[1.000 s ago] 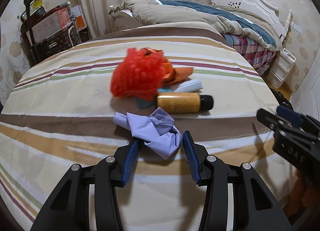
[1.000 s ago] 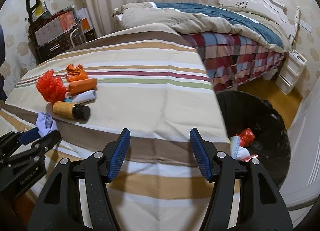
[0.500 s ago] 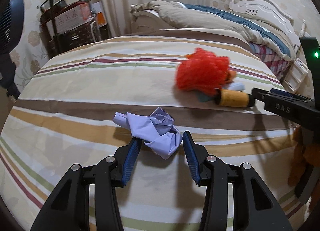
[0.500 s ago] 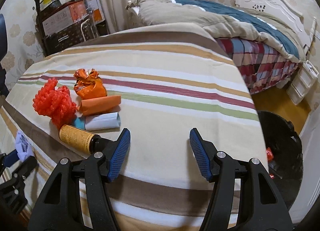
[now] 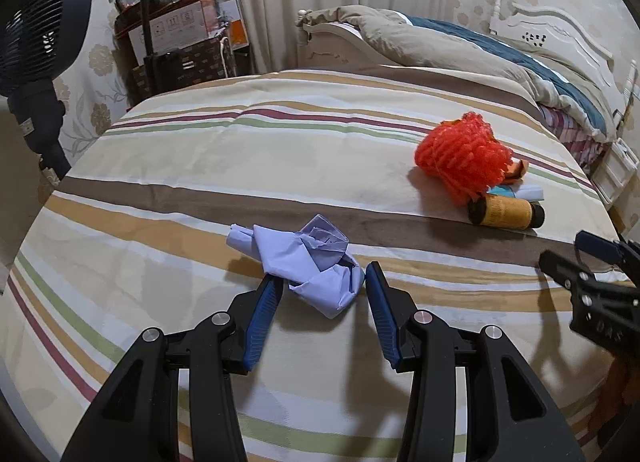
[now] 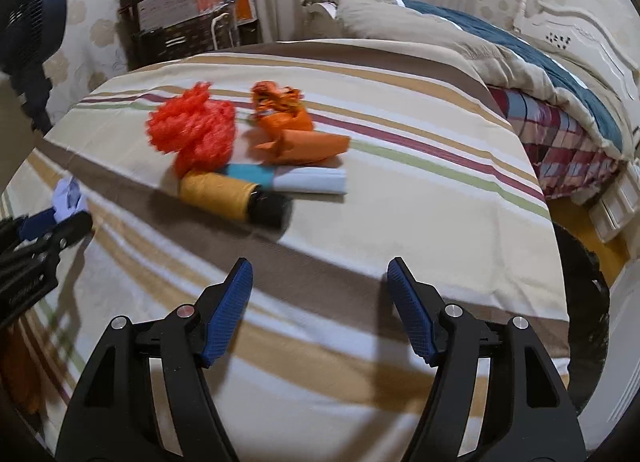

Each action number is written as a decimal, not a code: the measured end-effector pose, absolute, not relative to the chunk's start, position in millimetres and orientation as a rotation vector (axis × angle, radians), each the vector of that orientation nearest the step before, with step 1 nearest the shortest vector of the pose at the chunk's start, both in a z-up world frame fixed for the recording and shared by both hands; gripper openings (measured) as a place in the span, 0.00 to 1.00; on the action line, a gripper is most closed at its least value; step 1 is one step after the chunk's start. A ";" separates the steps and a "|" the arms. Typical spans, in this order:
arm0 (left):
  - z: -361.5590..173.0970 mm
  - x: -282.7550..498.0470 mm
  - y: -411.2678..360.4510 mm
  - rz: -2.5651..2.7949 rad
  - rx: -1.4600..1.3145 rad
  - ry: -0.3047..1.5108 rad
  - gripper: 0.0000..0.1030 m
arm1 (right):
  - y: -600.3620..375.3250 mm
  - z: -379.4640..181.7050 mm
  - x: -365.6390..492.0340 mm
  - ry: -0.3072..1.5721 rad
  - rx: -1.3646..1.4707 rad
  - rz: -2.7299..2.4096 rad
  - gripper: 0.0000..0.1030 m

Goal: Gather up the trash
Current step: 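Grasp the amber bottle with the right tool while the left tool holds the lavender cloth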

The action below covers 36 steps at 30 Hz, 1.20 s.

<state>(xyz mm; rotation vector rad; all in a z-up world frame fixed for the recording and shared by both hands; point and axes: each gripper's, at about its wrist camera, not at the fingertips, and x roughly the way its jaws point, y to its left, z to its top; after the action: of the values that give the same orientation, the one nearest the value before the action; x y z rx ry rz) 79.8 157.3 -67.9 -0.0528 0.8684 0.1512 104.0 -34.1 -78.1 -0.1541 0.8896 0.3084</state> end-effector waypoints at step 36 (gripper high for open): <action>-68.8 73.0 180.0 0.187 -0.077 0.860 0.44 | -20.8 -68.1 121.0 0.885 -0.090 0.328 0.66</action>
<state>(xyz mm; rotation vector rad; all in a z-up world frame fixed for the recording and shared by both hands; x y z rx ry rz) 73.0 180.0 -68.8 -0.0771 0.8604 0.1872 121.0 -20.8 -68.1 -0.0898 0.8847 0.3283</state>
